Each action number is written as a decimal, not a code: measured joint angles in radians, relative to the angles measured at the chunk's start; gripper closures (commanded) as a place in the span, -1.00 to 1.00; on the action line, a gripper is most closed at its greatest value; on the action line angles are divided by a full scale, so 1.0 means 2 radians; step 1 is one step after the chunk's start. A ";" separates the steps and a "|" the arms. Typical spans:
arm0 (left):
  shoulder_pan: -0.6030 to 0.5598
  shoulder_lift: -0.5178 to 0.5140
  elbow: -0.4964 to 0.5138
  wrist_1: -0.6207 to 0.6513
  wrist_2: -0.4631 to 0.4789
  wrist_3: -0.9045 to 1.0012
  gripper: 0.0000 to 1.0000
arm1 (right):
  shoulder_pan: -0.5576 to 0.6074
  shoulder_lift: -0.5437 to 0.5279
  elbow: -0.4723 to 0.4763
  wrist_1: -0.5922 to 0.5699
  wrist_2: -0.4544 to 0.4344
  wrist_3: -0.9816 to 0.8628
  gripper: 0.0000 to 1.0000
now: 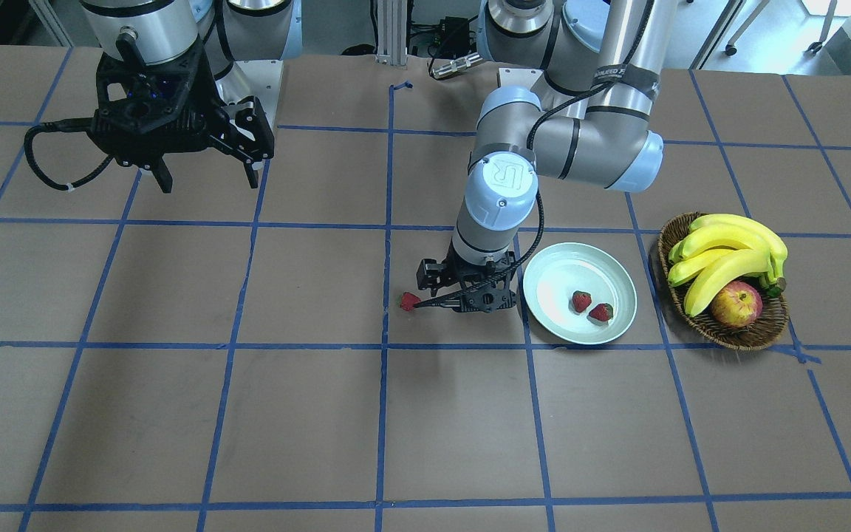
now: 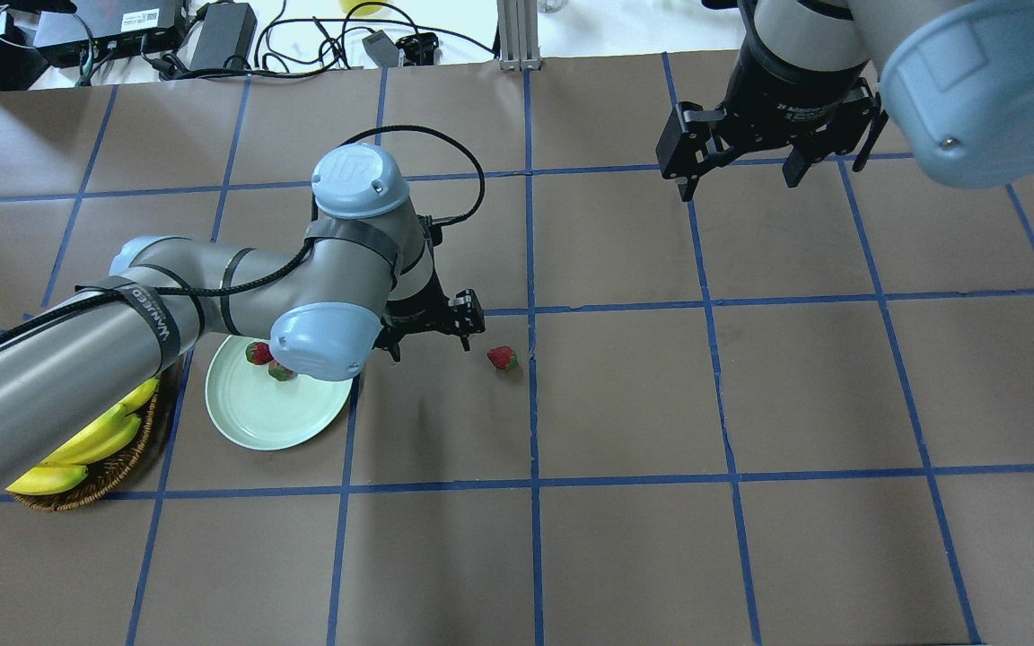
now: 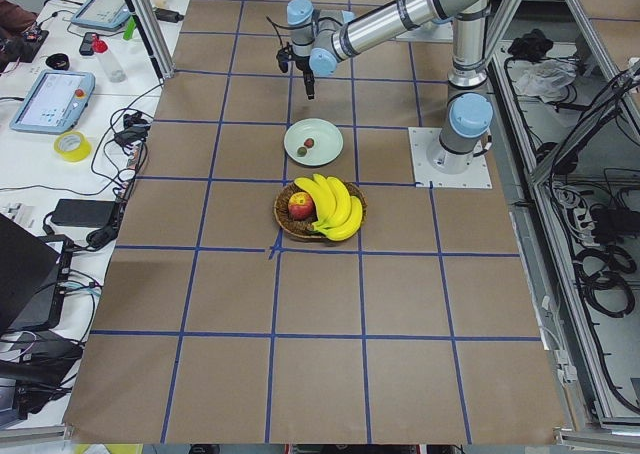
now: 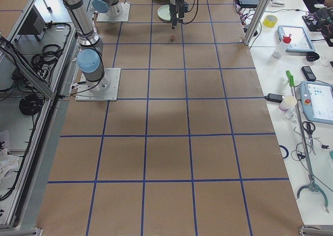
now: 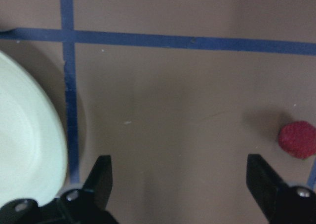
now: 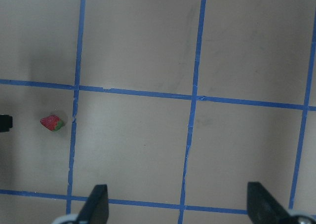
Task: Collect all strawberries into plate
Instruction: 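Reach the left gripper to the last strawberry and grasp it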
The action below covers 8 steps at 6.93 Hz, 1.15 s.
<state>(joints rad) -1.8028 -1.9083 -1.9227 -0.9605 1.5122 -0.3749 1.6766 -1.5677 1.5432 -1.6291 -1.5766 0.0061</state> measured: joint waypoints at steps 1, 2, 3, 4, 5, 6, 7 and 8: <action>-0.012 -0.016 -0.001 0.027 -0.006 -0.028 -0.91 | 0.000 0.000 0.000 0.000 0.000 0.000 -1.00; -0.019 -0.028 0.000 0.049 -0.010 -0.047 -0.93 | 0.000 0.000 0.000 0.000 0.000 0.000 -1.00; -0.028 -0.036 0.001 0.060 -0.012 -0.059 -0.98 | 0.000 0.000 0.000 0.000 0.000 0.001 -1.00; -0.037 -0.039 0.005 0.065 -0.013 -0.072 -0.99 | 0.000 0.000 0.000 -0.001 0.000 0.001 -1.00; -0.044 -0.042 0.010 0.066 -0.014 -0.080 -0.99 | 0.000 0.000 0.000 -0.003 0.002 0.001 -1.00; -0.046 -0.045 0.014 0.067 -0.017 -0.084 -0.98 | 0.000 0.000 0.000 -0.004 0.004 0.001 -1.00; -0.047 -0.049 0.015 0.067 -0.022 -0.085 -0.98 | 0.000 0.000 0.000 -0.005 0.005 0.002 -1.00; -0.049 -0.053 0.015 0.067 -0.025 -0.085 -0.73 | 0.000 0.000 0.000 -0.005 0.006 0.002 -1.00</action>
<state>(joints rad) -1.9005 -2.0136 -1.8919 -0.8275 1.4631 -0.5457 1.6766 -1.5677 1.5432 -1.6383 -1.5652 0.0092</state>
